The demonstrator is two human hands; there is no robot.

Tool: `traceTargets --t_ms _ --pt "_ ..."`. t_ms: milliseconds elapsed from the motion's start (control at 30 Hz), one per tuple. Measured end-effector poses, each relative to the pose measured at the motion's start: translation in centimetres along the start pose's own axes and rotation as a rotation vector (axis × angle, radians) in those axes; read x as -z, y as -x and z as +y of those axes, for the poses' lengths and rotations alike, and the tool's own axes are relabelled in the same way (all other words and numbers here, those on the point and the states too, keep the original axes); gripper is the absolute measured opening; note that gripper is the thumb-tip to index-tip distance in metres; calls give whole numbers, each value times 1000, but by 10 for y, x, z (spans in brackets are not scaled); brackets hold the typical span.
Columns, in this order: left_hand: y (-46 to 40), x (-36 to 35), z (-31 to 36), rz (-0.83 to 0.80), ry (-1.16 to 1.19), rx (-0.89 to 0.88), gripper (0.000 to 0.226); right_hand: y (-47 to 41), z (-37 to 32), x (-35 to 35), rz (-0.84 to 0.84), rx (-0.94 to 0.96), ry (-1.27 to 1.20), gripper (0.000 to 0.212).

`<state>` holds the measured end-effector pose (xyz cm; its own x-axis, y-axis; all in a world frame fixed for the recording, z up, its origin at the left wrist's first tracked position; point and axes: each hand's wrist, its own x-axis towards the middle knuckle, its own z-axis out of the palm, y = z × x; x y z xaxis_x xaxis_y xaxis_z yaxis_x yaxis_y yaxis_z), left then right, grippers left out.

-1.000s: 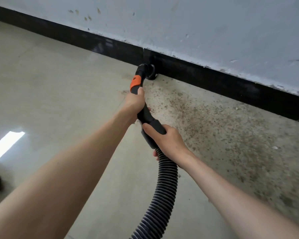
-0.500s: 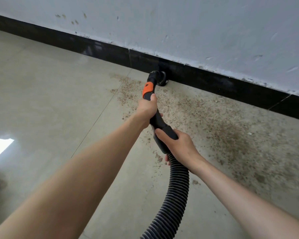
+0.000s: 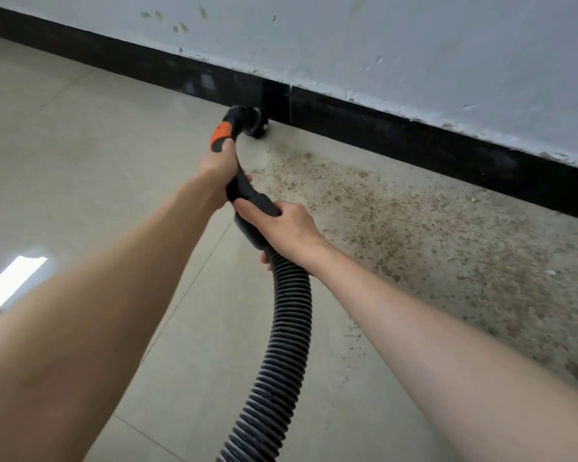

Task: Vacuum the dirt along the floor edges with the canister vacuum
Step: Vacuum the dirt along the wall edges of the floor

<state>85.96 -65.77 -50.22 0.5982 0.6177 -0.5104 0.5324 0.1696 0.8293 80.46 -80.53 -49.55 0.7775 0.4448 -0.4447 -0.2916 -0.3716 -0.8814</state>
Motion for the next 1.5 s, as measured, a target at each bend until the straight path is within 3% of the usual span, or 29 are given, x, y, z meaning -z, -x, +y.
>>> traceTargets --t_ms 300,800,1200,1367,1500 --pt "-18 42 -13 89 50 38 32 -10 -3 -41 -75 -21 24 44" --pt "56 -25 -18 -138 -95 47 30 55 27 18 18 -72 -80 45" --pt "120 -106 -21 -375 -205 45 34 108 54 75 223 -134 -181 41" --pt "119 -105 -24 -356 -199 4 32 106 54 70 237 -130 -200 41" --pt "95 -72 -18 -271 -165 0 31 85 42 47 151 -100 -183 42"
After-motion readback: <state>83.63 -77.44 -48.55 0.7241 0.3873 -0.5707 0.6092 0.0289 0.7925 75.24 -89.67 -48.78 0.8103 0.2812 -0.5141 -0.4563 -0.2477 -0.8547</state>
